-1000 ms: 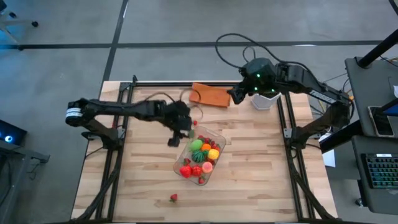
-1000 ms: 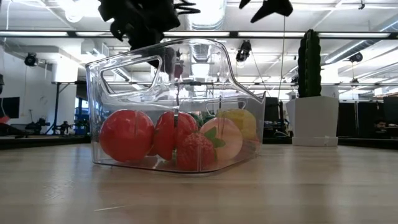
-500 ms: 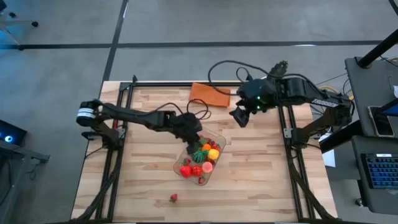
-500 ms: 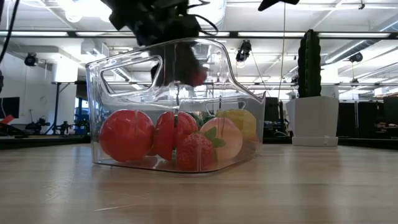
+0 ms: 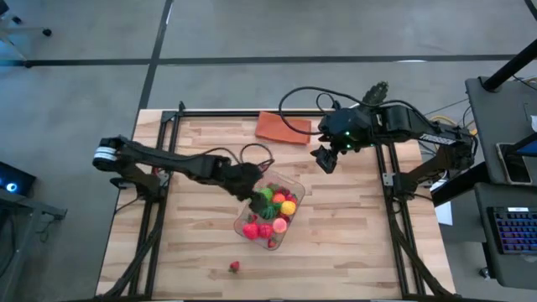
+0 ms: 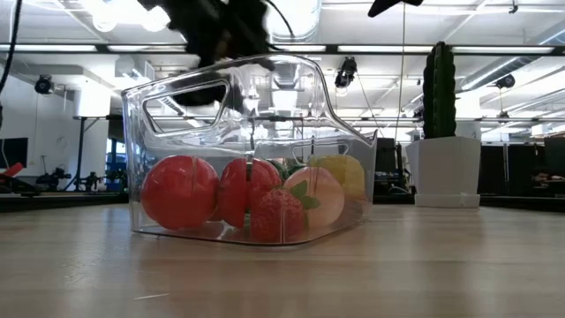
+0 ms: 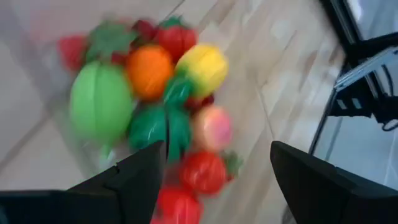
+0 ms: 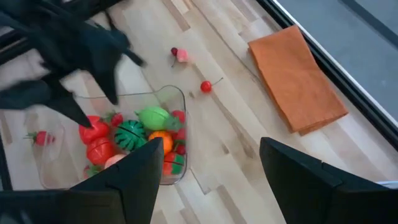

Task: Pick and placing Produce into tupperware
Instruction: Put the top right cherry into the transparent bin

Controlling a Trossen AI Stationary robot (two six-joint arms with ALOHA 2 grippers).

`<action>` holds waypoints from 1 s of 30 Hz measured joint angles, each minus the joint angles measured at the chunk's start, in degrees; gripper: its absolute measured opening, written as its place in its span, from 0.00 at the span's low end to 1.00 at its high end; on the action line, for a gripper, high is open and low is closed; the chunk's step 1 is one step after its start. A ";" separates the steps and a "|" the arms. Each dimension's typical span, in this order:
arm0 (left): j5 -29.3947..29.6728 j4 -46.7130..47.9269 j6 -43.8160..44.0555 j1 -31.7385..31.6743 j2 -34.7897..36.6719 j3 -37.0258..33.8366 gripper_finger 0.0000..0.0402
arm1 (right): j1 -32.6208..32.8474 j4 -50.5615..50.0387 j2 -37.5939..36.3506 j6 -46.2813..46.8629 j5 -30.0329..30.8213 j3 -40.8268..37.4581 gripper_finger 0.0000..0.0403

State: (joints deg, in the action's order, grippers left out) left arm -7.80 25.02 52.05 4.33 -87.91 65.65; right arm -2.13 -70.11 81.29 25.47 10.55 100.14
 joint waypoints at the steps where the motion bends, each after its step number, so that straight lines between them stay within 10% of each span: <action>1: 1.11 2.57 1.67 0.66 1.51 -0.02 0.69 | -0.02 -0.06 0.21 0.00 0.00 0.00 0.64; 14: 25.53 28.88 16.25 3.03 24.35 -5.72 0.69 | -1.57 0.78 12.16 3.43 -2.03 -0.09 0.64; 30: 26.89 18.38 11.15 0.85 40.60 -27.93 0.69 | -13.73 10.72 37.29 4.07 -12.63 14.45 0.64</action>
State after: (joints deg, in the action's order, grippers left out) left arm 19.09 43.40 63.20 5.18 -47.31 37.72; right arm -15.86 -59.39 118.58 29.54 -2.09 114.59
